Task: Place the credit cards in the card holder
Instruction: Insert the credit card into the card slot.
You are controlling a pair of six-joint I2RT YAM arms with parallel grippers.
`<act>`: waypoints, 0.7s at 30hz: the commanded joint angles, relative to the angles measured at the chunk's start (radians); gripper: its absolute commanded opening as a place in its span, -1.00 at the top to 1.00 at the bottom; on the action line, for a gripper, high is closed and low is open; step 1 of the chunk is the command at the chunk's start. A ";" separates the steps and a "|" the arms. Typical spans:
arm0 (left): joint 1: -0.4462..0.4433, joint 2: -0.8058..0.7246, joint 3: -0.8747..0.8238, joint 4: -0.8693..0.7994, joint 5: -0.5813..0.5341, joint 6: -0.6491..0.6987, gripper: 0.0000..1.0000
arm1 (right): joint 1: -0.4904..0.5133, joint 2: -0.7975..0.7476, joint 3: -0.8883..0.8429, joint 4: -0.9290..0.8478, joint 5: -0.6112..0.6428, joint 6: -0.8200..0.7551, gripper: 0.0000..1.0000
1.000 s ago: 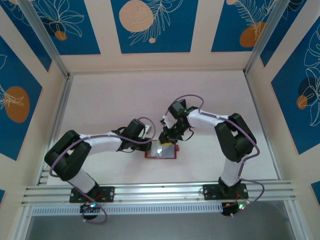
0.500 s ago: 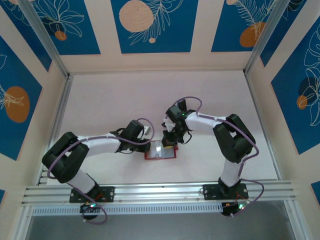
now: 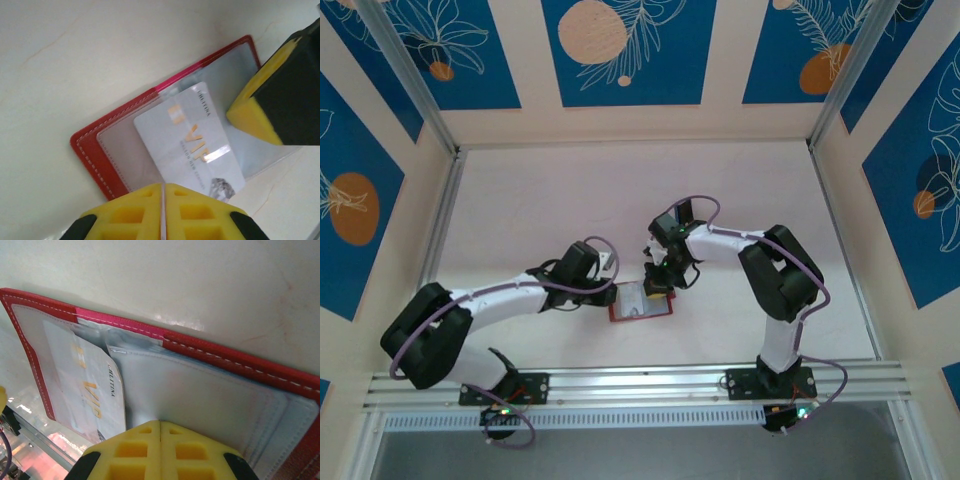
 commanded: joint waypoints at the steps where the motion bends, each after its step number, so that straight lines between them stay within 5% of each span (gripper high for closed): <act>1: 0.006 0.047 -0.012 -0.043 -0.029 -0.015 0.90 | 0.020 0.032 0.022 -0.052 0.074 0.006 1.00; 21: 0.006 0.123 -0.061 0.022 -0.026 -0.028 0.96 | 0.087 0.079 0.155 -0.156 0.124 0.014 1.00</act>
